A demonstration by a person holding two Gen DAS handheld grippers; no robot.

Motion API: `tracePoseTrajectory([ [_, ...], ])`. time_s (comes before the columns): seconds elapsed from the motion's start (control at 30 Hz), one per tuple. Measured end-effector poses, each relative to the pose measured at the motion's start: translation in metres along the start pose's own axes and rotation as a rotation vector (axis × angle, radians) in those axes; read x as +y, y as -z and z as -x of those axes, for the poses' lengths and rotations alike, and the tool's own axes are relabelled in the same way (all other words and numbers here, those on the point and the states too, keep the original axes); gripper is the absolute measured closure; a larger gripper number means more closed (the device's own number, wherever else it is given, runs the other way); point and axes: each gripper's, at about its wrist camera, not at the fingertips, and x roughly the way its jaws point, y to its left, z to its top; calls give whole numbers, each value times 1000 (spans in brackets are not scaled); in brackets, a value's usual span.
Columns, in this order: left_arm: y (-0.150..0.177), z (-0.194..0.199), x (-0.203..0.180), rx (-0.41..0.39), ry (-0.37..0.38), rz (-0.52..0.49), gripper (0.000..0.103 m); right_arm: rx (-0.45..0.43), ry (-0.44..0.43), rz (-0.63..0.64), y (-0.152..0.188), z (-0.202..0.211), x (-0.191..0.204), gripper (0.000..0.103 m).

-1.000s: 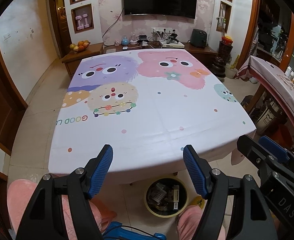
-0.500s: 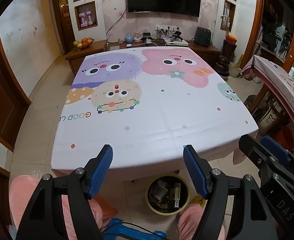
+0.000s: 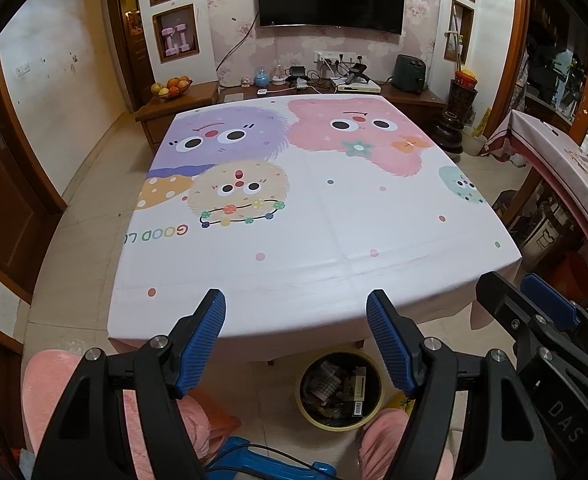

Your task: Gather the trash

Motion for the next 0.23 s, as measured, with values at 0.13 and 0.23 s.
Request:
tracePoseTrajectory([
  [0.13,1,3,1,4,-7,3,32,2,3,0,0,0,1,44],
  [0.23,0,3,1,2,-13,1,32,2,2,0,0,0,1,44],
])
